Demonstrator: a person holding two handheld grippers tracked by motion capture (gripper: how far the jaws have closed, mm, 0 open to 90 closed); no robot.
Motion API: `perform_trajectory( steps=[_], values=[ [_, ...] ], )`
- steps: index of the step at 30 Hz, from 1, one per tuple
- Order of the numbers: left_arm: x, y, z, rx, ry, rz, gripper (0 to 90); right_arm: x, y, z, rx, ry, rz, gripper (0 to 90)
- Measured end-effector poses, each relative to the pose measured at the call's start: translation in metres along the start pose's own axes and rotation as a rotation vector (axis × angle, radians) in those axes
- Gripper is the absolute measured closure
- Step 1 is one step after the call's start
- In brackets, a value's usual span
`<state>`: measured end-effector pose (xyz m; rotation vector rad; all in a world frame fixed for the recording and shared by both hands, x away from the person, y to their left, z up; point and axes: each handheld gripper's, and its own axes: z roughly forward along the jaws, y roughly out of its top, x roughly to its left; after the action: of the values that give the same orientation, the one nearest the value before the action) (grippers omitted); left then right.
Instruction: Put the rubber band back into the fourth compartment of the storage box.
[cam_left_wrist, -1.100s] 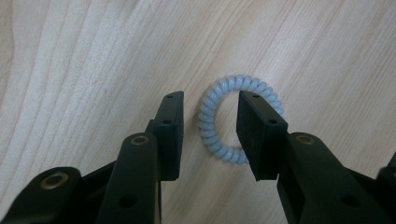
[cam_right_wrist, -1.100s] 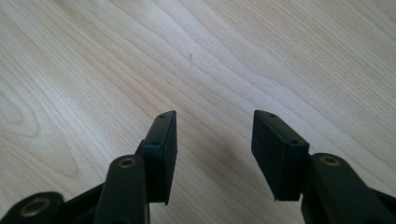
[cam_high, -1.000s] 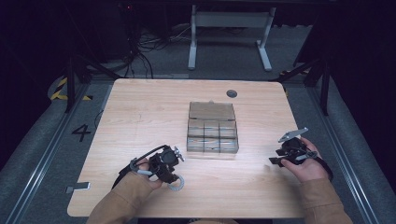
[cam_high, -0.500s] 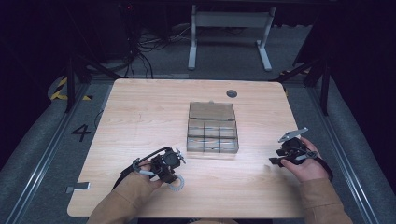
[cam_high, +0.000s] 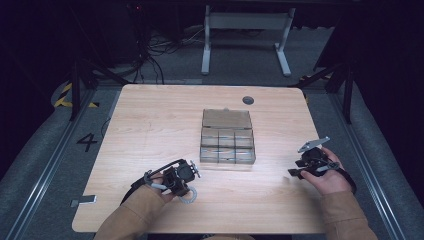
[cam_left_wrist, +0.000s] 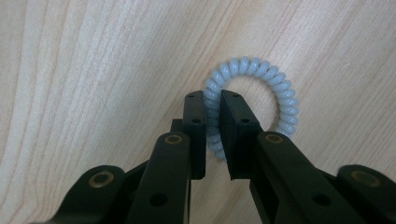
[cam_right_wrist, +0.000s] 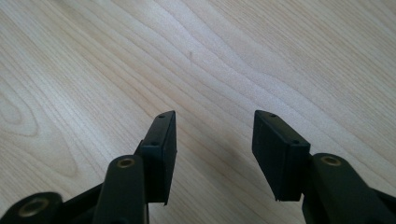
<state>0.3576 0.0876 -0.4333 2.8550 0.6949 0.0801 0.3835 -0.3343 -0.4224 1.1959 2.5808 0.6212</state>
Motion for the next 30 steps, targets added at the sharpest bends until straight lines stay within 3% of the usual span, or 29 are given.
perform_trajectory(
  steps=[14, 30],
  values=[
    [0.006, -0.002, -0.009, -0.012, -0.043, -0.017, 82.4, 0.0, -0.001, 0.001, -0.001, -0.002, 0.0, 50.9],
    [0.009, 0.002, -0.035, -0.054, -0.047, -0.015, 82.4, 0.001, -0.007, 0.002, 0.008, 0.003, 0.011, 50.9]
  ],
)
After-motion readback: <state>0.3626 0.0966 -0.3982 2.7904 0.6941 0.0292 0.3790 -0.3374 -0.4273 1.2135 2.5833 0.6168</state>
